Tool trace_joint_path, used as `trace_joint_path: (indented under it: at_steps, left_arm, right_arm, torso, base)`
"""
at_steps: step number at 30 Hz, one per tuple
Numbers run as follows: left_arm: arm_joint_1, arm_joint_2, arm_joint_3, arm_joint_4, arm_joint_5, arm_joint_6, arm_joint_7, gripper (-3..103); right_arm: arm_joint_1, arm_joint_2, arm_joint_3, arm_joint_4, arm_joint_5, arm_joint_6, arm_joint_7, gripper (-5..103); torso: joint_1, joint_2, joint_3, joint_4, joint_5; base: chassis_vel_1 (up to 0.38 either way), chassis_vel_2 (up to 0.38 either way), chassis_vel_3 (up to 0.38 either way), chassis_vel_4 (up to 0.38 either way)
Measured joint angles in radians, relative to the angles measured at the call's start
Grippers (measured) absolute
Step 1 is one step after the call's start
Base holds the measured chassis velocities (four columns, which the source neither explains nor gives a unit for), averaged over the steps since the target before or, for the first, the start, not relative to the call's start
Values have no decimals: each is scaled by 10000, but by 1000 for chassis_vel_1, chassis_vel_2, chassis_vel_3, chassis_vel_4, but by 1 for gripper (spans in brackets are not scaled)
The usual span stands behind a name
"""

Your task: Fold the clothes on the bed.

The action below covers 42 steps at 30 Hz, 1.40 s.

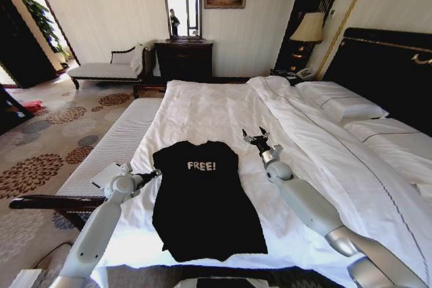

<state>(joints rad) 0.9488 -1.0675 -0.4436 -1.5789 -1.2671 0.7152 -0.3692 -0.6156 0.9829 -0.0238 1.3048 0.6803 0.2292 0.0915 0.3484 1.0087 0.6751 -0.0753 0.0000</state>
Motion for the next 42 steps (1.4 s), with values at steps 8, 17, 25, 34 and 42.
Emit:
trace_joint_path:
  at_steps: [8, 17, 25, 34, 42]
  left_arm:
    - [109, -129, 7, -99, 46, -45, 32, 2]
    - [208, -32, -96, -234, 124, -206, 303, 0]
    - [373, 148, -257, -552, 96, -279, 424, 0]
    - [696, 537, -549, -1297, -91, -280, 429, 0]
    - [1202, 1337, -948, -3164, -504, -122, -55, 0]
  right_arm:
    - [-64, -19, 6, 128, -12, 5, 7, 100]
    - [-258, -56, 66, 299, -33, 5, 37, 100]
    - [-317, -58, 90, 393, -53, 4, 132, 100]
    - [-421, -16, 162, 452, -104, -10, 231, 100]
    - [-499, -92, 309, 559, -91, -33, 256, 100]
  torso:
    - [0, 0, 0, 0, -1]
    - [0, 0, 0, 0, 0]
    - [0, 0, 0, 1, -1]
    - [0, 0, 0, 1, -1]
    - [0, 0, -1, 1, 1]
  base:
    - [0, 0, 0, 0]
    - [0, 0, 0, 0]
    - [0, 0, 0, 0]
    - [0, 0, 0, 0]
    - [0, 0, 0, 0]
